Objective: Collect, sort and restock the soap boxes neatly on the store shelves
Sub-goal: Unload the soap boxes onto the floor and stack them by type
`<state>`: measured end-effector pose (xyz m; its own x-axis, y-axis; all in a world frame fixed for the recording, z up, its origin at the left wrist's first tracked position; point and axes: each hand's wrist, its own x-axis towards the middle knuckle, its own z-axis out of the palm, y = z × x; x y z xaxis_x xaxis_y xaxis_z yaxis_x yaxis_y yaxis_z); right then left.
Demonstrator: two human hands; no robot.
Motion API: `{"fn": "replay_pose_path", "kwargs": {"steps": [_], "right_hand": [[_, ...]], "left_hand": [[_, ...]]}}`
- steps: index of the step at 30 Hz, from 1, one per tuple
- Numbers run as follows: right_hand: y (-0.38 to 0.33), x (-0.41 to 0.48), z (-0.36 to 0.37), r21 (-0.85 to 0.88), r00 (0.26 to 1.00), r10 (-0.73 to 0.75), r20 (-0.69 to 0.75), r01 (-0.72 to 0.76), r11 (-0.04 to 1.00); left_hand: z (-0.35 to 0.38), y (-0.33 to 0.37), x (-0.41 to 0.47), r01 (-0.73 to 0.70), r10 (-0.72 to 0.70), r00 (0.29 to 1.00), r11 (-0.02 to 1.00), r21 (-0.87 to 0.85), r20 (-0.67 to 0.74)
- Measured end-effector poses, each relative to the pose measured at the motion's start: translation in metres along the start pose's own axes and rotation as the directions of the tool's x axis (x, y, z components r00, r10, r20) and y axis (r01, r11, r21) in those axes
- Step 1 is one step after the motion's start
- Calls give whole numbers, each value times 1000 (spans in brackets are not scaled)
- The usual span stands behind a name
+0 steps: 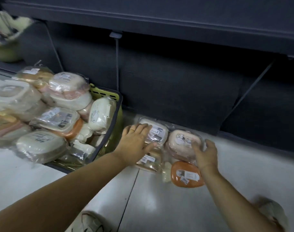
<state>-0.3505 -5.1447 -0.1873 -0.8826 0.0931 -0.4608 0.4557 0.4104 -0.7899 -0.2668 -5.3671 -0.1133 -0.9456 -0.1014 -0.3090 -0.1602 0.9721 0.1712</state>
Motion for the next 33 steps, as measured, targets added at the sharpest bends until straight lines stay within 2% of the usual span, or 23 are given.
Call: {"fn": "replay_pose_path", "kwargs": {"steps": [2,3,6,8,9,12,14,15,18,20,21,23,25,26,31,33], "right_hand": [[-11,-41,14,18,990,-143,-13,144,989],[-23,-63,25,58,975,-221,36,219,974],[-68,-107,68,163,849,-483,213,457,874],[-102,-120,107,205,760,-550,346,510,835],[-119,-124,128,222,720,-553,419,510,831],[-162,-130,194,153,641,-521,563,539,828],[-189,-127,232,56,643,-483,594,566,823],[-201,-124,248,15,657,-450,604,555,831],[-231,-111,293,-43,770,-293,566,383,923],[-245,-103,317,-57,846,-160,509,219,974],[-251,-100,325,-62,861,-104,499,155,986],[-257,-93,334,-49,867,-40,497,74,996],[-258,-90,337,-26,874,-33,485,52,998],[-256,-89,338,-5,875,-34,484,41,999],[-244,-90,326,99,838,-58,542,5,995],[-242,-95,306,144,839,-71,540,-9,990]], "left_hand": [[-30,-17,-24,-59,59,997,998,1,-56],[-43,-30,-37,-70,69,995,998,-2,-77],[-68,-86,-75,12,-18,985,999,-32,-171],[-71,-134,-100,199,-206,948,978,-53,-242],[-72,-155,-111,319,-325,906,945,-67,-272],[-68,-199,-138,635,-660,693,749,-189,-288],[-61,-221,-146,756,-804,569,594,-274,-173],[-59,-227,-148,775,-830,551,549,-313,-90],[-49,-243,-148,723,-819,573,499,-477,11],[-44,-249,-147,720,-814,578,483,-498,47],[-43,-250,-146,727,-813,576,463,-507,83],[-42,-252,-145,692,-798,573,349,-632,186],[-43,-254,-143,626,-768,575,189,-757,284],[-45,-253,-143,609,-755,576,140,-781,313],[-57,-248,-139,539,-764,569,68,-839,304],[-66,-242,-136,559,-780,535,38,-828,325]]}}
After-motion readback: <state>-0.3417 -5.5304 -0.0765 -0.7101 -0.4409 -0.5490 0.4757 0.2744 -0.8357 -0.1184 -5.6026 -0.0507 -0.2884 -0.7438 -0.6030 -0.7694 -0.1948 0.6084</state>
